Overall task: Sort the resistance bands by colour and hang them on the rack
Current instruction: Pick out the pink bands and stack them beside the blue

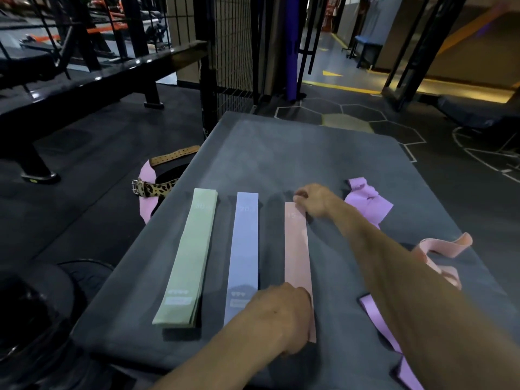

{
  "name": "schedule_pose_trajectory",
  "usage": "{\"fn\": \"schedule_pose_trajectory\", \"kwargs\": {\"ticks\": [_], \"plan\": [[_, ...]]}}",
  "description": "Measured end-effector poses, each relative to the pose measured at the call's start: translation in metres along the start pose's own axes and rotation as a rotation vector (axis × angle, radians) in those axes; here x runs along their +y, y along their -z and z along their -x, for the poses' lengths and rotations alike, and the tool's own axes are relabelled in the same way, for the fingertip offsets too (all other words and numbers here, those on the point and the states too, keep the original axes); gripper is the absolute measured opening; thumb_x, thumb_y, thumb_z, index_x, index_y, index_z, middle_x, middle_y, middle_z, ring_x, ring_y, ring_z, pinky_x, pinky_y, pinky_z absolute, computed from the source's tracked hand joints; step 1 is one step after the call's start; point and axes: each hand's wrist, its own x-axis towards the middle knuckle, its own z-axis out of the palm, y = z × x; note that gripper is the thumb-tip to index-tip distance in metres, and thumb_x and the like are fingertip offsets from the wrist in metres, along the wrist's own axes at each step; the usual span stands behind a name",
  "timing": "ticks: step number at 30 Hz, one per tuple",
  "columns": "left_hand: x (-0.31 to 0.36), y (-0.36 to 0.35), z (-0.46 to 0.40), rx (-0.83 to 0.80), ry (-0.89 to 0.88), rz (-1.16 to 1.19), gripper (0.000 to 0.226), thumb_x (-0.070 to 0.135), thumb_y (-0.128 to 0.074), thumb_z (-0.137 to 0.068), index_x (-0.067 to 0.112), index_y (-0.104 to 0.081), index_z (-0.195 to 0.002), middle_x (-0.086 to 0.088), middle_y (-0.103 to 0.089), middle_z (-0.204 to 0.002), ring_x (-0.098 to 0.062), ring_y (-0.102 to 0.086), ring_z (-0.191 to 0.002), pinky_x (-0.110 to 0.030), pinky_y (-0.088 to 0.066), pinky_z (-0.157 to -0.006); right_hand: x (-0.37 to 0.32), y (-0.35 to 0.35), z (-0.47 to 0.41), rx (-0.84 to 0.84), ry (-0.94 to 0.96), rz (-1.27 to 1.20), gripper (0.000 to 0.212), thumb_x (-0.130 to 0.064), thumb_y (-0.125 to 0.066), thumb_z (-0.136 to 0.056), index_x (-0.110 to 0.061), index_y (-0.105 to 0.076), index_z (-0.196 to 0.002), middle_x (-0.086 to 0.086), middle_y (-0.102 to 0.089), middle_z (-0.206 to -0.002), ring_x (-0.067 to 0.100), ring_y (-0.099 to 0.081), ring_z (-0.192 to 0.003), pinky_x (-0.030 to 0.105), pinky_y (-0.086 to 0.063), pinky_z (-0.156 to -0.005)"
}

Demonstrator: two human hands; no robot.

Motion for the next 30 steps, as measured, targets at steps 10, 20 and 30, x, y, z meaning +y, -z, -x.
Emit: {"fn": "schedule_pose_trajectory", "kwargs": {"ticks": [10,20,30], "plan": [[-0.001,0.003,0.007,0.018,-0.043,0.014,0.039,0.007,-0.060,-0.095,0.004,-0.049,-0.133,-0.018,-0.057,-0.132,-0.037,-0.059,-0.116,-0.042,-0.049,-0.090,0.004,0.001,-0.018,0.028,0.054,-0.176,0.014,-0.028,-0.073,-0.091,-0.015,-0.071,-0.095,0.007,-0.073,-0.103,0.022,-0.064,-0.090,0.034,-0.052,-0.086],[-0.005,0.001,0.002,0.043,-0.005,0.121,0.041,0.006,-0.062,-0.095,0.006,-0.049,-0.134,-0.017,-0.055,-0.134,-0.036,-0.057,-0.120,-0.042,-0.048,-0.096,0.001,-0.021,-0.027,0.156,0.059,-0.137,0.011,-0.029,-0.075,-0.087,-0.020,-0.069,-0.088,0.002,-0.072,-0.090,0.018,-0.063,-0.079,0.024,-0.043,-0.069],[-0.012,-0.002,-0.001,0.217,-0.184,-0.115,0.030,0.028,-0.072,-0.091,0.015,-0.062,-0.116,-0.012,-0.063,-0.116,-0.035,-0.063,-0.101,-0.042,-0.047,-0.084,0.005,-0.027,-0.026,0.220,0.078,-0.093,0.005,-0.026,-0.071,-0.089,-0.024,-0.069,-0.085,0.000,-0.073,-0.093,0.018,-0.063,-0.082,0.029,-0.052,-0.077]]}}
